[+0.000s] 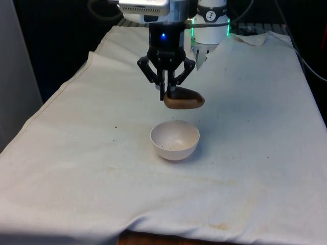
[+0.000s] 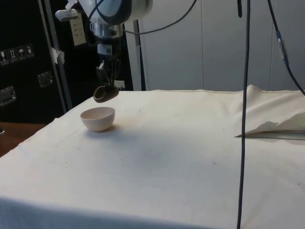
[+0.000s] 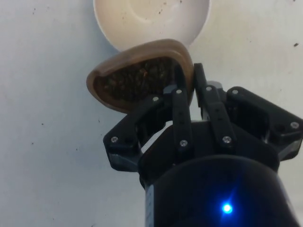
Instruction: Pour the coffee beans from the cup into the bowl.
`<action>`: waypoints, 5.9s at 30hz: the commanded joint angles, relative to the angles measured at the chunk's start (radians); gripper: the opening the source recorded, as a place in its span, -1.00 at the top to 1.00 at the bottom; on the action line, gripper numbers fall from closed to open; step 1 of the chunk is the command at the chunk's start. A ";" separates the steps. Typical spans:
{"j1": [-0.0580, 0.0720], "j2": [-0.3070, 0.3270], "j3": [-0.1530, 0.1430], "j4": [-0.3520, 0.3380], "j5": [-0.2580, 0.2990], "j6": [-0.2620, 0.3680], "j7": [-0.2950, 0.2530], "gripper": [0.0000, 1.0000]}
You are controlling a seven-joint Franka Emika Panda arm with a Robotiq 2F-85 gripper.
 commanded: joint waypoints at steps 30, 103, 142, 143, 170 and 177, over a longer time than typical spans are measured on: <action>0.010 0.082 -0.039 0.151 -0.174 -0.044 0.048 1.00; 0.095 0.173 0.047 0.332 -0.866 -0.311 0.485 1.00; 0.108 0.163 0.185 0.302 -1.248 -0.529 0.700 1.00; 0.109 0.163 0.188 0.301 -1.257 -0.536 0.705 1.00; 0.115 0.187 0.265 0.305 -1.463 -0.704 0.749 1.00; 0.115 0.195 0.288 0.305 -1.522 -0.755 0.754 1.00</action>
